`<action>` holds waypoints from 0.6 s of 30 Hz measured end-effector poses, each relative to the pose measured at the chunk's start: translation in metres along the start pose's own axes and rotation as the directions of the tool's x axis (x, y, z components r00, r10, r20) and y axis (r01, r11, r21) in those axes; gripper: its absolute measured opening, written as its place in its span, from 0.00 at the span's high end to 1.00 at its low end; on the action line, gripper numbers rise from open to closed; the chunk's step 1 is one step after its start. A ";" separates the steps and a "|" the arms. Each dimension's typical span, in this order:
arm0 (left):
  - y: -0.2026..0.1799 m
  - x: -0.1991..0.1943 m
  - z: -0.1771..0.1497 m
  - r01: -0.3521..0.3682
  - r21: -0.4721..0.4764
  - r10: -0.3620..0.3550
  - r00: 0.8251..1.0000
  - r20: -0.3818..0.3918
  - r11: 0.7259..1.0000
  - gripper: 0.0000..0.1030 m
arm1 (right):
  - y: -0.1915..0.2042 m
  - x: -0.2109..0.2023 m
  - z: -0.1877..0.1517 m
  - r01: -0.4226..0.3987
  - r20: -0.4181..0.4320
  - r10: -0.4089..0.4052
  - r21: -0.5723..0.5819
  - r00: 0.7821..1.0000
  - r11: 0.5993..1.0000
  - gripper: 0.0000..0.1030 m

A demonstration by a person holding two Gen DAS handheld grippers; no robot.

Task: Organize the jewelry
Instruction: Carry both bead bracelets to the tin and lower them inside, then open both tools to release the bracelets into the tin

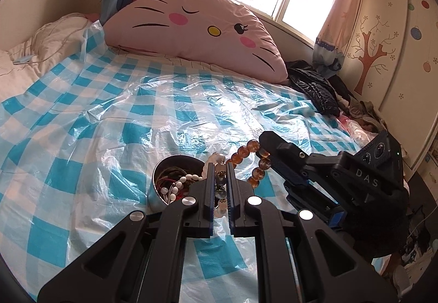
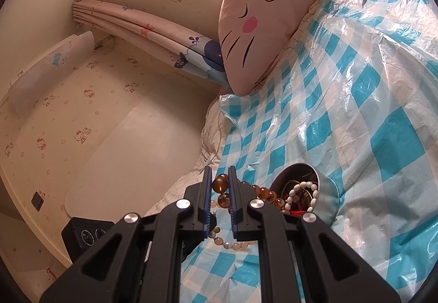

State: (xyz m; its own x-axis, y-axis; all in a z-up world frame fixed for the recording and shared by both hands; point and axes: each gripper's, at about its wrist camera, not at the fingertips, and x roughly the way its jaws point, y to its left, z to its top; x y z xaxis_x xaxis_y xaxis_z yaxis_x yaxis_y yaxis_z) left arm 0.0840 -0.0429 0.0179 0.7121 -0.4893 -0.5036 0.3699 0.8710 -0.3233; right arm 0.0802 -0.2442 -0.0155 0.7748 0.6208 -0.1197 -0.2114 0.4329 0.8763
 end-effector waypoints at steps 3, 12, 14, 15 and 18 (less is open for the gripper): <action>0.001 0.012 0.004 0.002 -0.009 -0.002 1.000 -0.012 1.000 0.93 | -0.004 -0.003 0.002 -0.004 0.014 0.004 0.012 1.000 1.000 0.88; 0.017 0.046 0.008 -0.023 -0.058 0.019 0.998 -0.062 0.998 0.93 | -0.009 -0.008 0.008 0.168 -0.018 -0.169 -0.031 0.986 0.985 0.87; 0.020 0.050 0.008 -0.028 -0.061 0.024 0.997 -0.071 0.998 0.93 | -0.010 -0.009 0.008 0.260 -0.052 -0.264 -0.077 0.963 0.963 0.82; 0.021 0.052 0.009 -0.028 -0.063 0.023 0.997 -0.075 0.998 0.93 | -0.014 -0.005 0.006 0.301 -0.083 -0.309 -0.092 0.948 0.949 0.70; 0.020 0.054 0.010 -0.009 -0.062 0.004 0.997 -0.076 0.998 0.93 | -0.035 0.011 -0.004 0.387 -0.197 -0.393 -0.074 0.898 0.919 0.66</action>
State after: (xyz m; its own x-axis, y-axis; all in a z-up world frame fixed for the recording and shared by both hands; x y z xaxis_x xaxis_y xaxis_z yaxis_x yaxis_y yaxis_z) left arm 0.1357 -0.0510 -0.0079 0.6664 -0.4873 -0.5643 0.3258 0.8711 -0.3675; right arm 0.0941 -0.2500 -0.0490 0.6618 0.5158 -0.5440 0.0613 0.6860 0.7250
